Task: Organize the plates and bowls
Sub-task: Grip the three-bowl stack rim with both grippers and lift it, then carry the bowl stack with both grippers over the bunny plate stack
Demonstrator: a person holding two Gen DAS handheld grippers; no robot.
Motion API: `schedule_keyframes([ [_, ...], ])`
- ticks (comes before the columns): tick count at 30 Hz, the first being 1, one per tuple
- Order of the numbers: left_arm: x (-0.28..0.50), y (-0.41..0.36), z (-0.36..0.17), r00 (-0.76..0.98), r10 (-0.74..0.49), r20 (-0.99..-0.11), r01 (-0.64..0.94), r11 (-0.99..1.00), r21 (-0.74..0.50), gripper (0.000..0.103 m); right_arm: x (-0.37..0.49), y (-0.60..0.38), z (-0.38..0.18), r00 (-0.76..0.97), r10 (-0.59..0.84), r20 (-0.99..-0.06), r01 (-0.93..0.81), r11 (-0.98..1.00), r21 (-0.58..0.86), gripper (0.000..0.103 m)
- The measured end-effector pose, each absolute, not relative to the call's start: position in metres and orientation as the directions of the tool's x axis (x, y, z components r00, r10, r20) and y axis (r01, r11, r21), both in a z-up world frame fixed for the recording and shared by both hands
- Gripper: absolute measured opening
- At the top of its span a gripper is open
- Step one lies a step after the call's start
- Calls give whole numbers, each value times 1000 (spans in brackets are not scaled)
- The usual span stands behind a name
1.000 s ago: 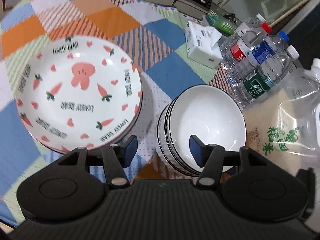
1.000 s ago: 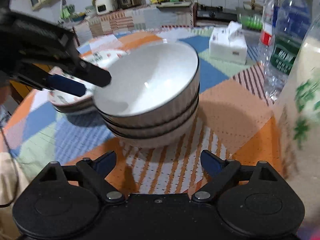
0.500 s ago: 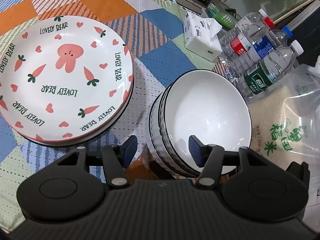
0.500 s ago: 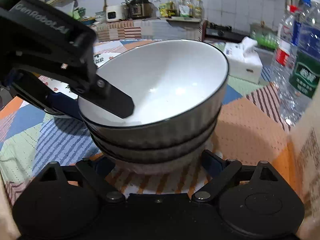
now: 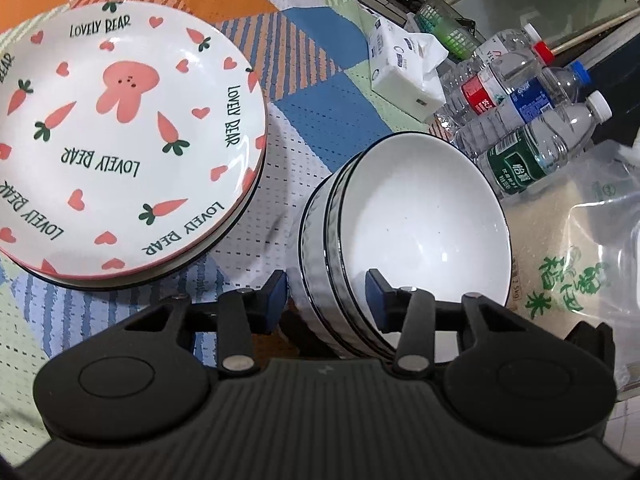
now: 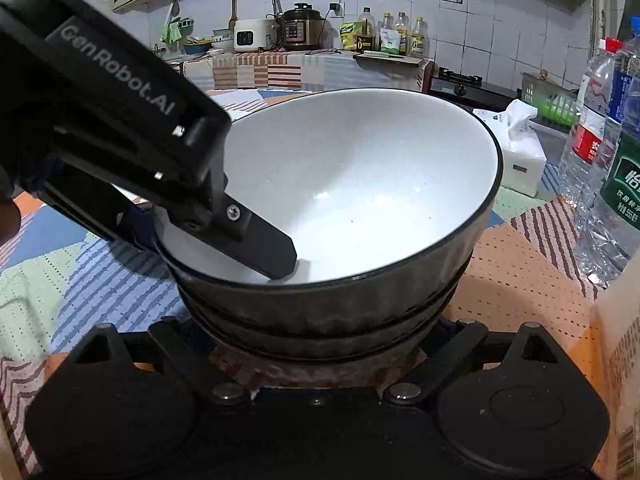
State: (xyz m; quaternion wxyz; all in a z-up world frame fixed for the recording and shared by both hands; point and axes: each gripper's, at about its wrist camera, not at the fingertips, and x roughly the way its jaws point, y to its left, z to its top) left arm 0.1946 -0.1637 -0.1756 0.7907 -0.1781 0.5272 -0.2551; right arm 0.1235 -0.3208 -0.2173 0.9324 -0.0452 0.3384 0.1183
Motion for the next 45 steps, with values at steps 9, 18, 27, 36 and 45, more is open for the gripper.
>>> schedule_keyframes([
  [9,188,-157,-158,297,-590,-751,283,805,-521,41,115,-314,-212,762,191,-619,-261,965,-24,96],
  [18,189,-128,-98,306,-569,-763,364,811,-459,41,107,-289,-172,809,224,-543,-298,953,-52,96],
  [27,203,-77,-69,386,-526,-758,316,847,-427,41,134,-249,-142,814,305,-495,-386,920,-67,96],
  [36,236,-45,-89,433,-442,-786,244,897,-370,41,184,-216,-157,765,379,-520,-455,890,-21,96],
  [45,263,-36,-120,428,-419,-801,215,908,-360,41,211,-200,-183,738,368,-565,-448,894,-3,96],
])
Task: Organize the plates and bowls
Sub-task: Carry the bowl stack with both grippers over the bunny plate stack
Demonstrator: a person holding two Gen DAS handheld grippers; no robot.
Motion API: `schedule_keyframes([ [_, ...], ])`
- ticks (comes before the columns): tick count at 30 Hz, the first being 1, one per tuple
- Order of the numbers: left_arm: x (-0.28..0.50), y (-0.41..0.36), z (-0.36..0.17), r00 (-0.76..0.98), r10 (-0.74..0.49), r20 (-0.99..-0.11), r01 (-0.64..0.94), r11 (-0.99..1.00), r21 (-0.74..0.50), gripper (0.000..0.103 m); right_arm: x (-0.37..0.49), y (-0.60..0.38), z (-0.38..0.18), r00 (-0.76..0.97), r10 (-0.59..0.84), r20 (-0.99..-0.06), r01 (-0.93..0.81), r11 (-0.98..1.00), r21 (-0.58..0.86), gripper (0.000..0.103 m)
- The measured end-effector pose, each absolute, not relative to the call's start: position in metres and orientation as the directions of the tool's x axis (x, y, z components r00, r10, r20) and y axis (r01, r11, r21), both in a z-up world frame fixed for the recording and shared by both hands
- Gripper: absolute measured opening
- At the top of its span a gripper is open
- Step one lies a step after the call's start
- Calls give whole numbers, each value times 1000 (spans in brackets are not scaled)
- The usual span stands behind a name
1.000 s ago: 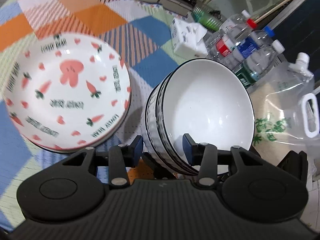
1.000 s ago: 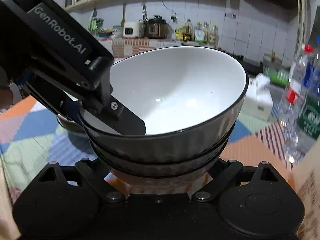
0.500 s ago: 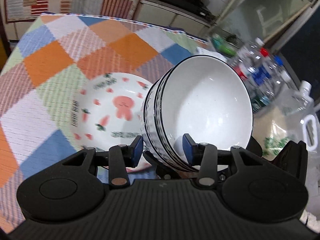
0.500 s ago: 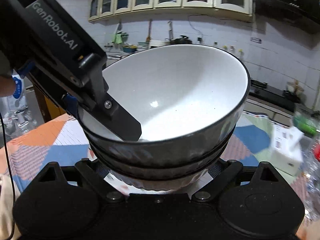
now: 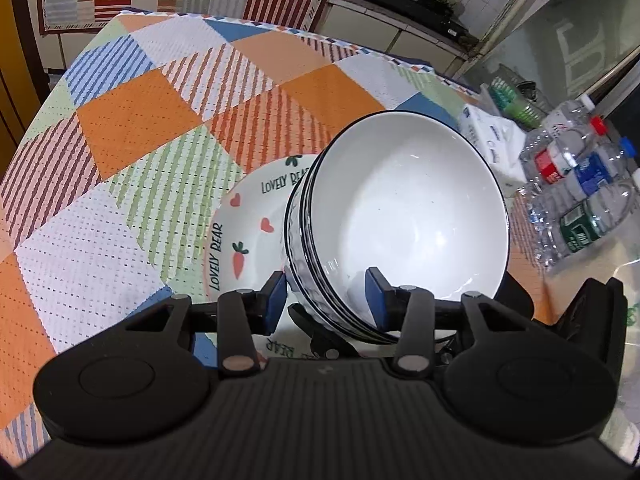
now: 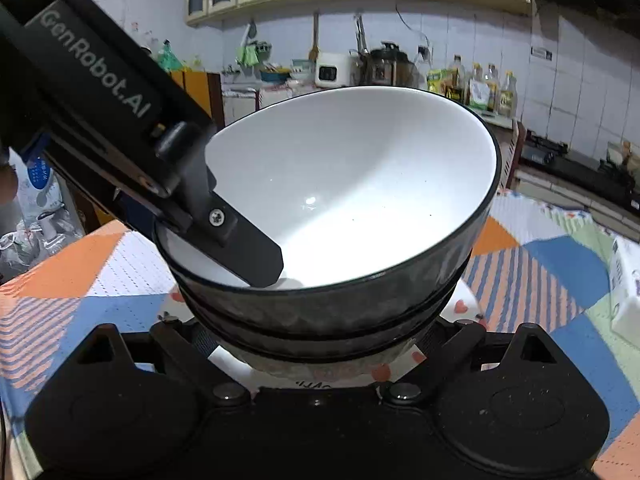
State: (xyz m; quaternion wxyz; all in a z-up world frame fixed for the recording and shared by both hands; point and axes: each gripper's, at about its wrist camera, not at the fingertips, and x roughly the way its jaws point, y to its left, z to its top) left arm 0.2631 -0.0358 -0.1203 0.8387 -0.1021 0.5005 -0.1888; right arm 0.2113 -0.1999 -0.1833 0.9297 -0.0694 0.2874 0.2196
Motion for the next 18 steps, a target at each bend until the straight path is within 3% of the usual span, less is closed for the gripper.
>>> schedule_keyframes([
  [18,266,-37,-137,423,-430,-797,206,903,-378,41,214,-191,-192,720,318,-617,-427,904,-32,96],
])
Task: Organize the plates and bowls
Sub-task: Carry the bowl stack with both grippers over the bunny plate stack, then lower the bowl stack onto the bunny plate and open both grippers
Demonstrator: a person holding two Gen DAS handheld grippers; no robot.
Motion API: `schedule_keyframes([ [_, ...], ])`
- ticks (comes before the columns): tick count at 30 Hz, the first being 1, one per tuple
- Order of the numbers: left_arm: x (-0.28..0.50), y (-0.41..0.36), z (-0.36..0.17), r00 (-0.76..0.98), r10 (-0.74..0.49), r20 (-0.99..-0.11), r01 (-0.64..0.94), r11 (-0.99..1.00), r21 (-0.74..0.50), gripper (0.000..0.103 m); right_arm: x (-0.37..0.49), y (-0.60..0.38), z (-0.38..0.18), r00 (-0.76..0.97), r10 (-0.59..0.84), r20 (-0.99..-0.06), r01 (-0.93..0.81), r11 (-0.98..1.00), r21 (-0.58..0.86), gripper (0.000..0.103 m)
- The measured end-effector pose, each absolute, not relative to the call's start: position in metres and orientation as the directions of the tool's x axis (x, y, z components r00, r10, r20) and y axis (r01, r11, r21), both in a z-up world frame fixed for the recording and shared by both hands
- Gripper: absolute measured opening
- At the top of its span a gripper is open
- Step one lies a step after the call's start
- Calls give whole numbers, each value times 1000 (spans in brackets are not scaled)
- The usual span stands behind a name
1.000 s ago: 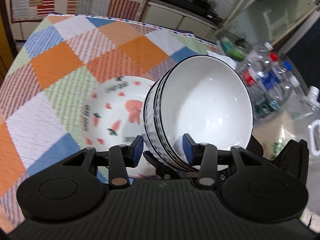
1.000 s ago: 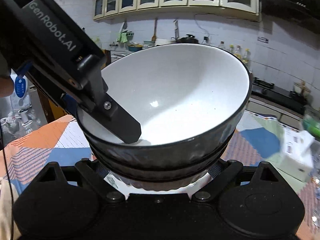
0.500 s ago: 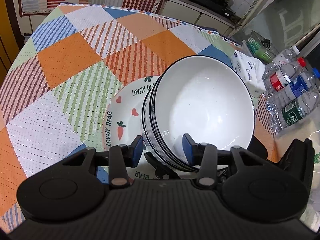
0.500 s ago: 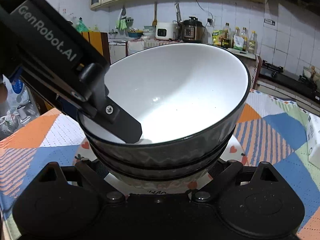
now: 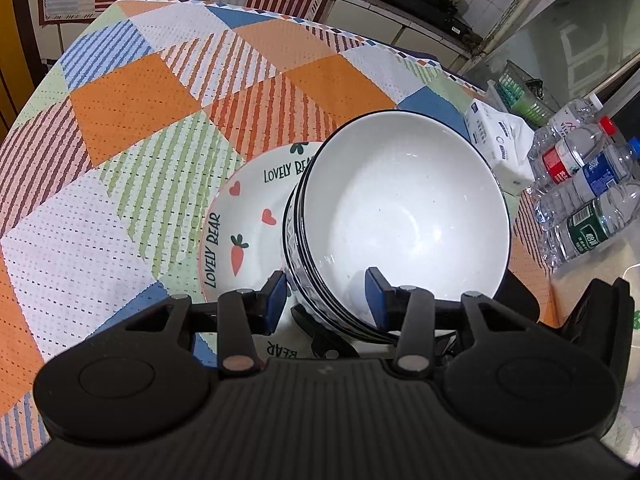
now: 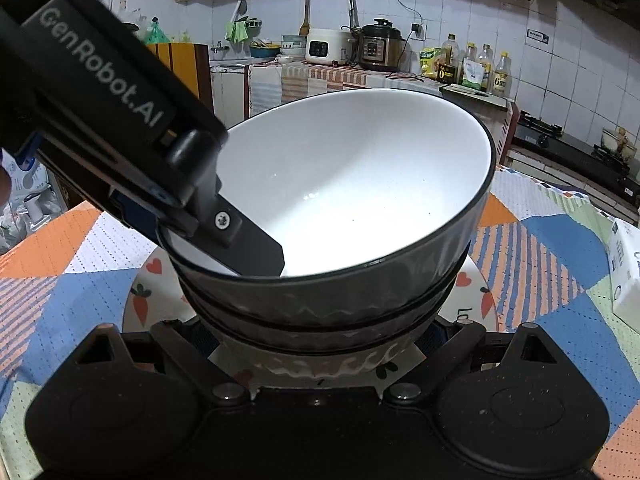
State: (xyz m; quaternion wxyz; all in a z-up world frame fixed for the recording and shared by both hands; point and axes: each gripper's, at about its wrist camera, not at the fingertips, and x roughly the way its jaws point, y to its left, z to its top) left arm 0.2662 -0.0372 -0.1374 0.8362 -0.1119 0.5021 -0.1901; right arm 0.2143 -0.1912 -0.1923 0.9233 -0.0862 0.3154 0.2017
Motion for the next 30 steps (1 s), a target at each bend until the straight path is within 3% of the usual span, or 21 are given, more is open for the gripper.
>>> schedule_keyframes([
  [11,262,-40,-136,452,-410,-792,203,912,-356,43,222,-194,-191,701,313,-641,-402,916,7,96],
  [21,243,-47,-116,555,-292,-779,183,956,-228,49,196,-208,-166,669,260,-697,-291,954,77,96],
  [24,233,-46,-106,573,-281,-770,188,959,-210,55,182,-214,-154,672,251,-697,-266,960,89,97],
  [26,225,-46,-97,584,-280,-762,197,960,-202,64,173,-221,-147,689,186,-700,-205,977,57,97],
  [30,210,-45,-78,602,-271,-752,203,962,-184,71,164,-235,-135,692,95,-715,-118,993,18,97],
])
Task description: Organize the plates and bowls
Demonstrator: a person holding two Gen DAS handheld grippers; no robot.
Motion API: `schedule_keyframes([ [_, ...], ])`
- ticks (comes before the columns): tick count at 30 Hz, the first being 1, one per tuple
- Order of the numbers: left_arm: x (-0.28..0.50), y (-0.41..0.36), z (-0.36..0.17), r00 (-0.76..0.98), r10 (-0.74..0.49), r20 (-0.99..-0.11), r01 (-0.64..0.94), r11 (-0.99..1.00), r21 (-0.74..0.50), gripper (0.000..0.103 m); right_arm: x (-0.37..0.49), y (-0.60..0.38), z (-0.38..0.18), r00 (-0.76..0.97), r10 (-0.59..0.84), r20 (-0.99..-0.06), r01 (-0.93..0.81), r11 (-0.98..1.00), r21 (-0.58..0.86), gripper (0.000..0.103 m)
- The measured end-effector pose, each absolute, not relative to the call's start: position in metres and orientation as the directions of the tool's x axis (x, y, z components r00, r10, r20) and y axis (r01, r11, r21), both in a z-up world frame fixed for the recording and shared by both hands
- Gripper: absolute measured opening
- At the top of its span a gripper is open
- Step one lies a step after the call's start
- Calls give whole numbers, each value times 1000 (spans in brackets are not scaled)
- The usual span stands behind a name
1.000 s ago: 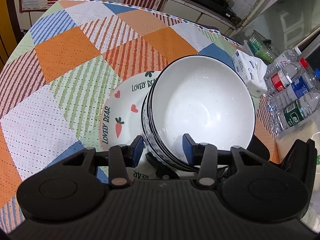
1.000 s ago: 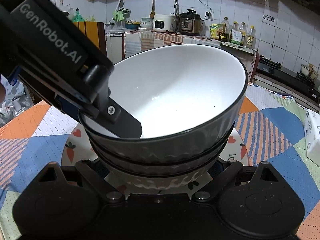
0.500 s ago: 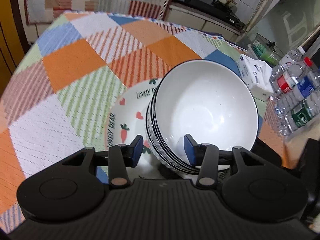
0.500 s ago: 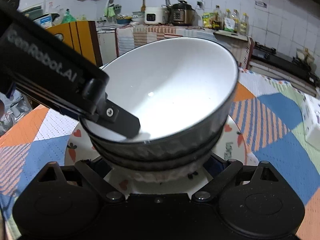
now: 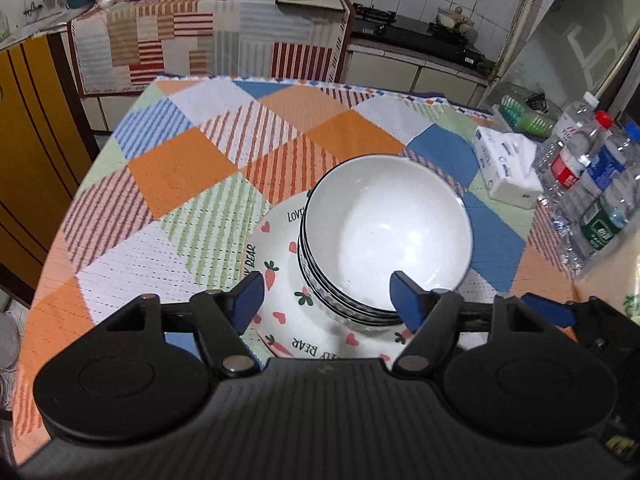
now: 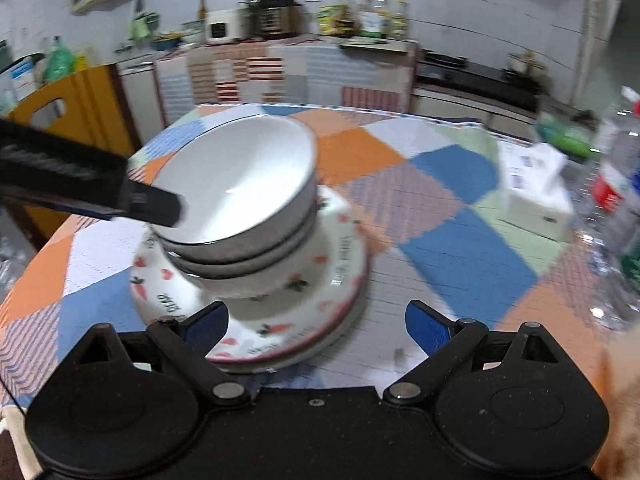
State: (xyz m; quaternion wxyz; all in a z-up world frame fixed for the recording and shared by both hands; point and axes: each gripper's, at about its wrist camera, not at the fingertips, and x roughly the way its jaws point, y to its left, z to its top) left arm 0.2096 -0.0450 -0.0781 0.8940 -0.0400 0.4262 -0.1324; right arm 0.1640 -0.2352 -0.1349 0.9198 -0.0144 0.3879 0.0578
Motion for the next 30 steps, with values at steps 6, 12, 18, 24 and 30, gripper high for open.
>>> schedule_keyframes([
  [6,182,-38,-51,623,-285,-728,193,958,-210,80,151,-246,-107,664,11,-748,-53,998,-33,97],
  [12,150,-31,-37,625,-281,-728,206,959,-194,86,132,-254,-81,657,17,-754,-31,1000,-4,97],
  [18,116,-25,-22,684,-216,-696,203,974,-103,96,107,-252,-61,656,4,-755,-1,1000,4,97],
  [24,88,-24,-11,727,-181,-662,192,980,-57,100,80,-243,-42,680,13,-733,-9,1000,9,97],
  [30,77,-20,-13,731,-182,-658,189,980,-60,100,61,-233,-32,714,-2,-700,-4,1000,-7,97],
])
